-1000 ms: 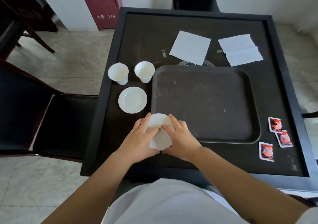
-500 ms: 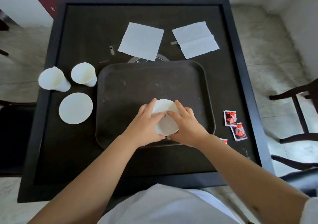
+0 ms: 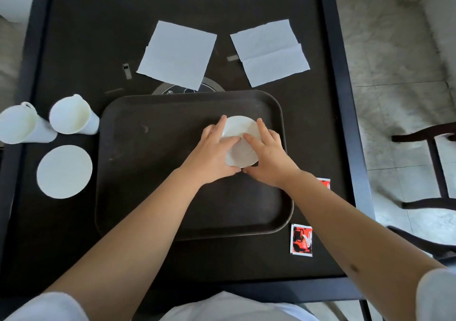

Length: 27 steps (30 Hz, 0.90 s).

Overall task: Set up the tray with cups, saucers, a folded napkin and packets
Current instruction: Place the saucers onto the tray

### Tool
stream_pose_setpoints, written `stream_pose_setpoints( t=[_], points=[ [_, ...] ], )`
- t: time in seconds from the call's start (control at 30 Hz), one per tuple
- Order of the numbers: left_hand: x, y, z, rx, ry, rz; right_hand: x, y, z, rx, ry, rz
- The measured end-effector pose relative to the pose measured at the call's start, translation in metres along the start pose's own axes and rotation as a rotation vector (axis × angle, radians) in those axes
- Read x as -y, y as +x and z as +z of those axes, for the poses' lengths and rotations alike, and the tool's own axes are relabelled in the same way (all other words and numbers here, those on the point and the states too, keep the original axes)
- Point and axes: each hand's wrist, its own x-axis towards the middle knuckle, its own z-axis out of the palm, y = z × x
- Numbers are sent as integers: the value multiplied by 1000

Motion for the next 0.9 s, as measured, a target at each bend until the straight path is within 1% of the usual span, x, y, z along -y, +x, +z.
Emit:
stream_pose_setpoints(
  t=[0.17,0.27,0.37,0.5,0.57,0.7,0.9],
  points=[
    [12,21,7,-57,2,31,-11,23,5,-16,15,-1],
    [16,23,14,-144,-4,66,-15,30,9,-22,14,-15],
    [20,24,21,-199,62,103,-19,31,10,-13,35,-20],
    [22,27,23,-178,177,68,-19,32,13,-18,52,-7],
    [22,28,23,-160,211,64,-16,33,17,-47,60,19],
    [23,30,25,-181,220,73,-9,34,31,-158,-70,42],
    [24,30,27,-200,203,83,-10,36,37,-182,-139,53]
  ],
)
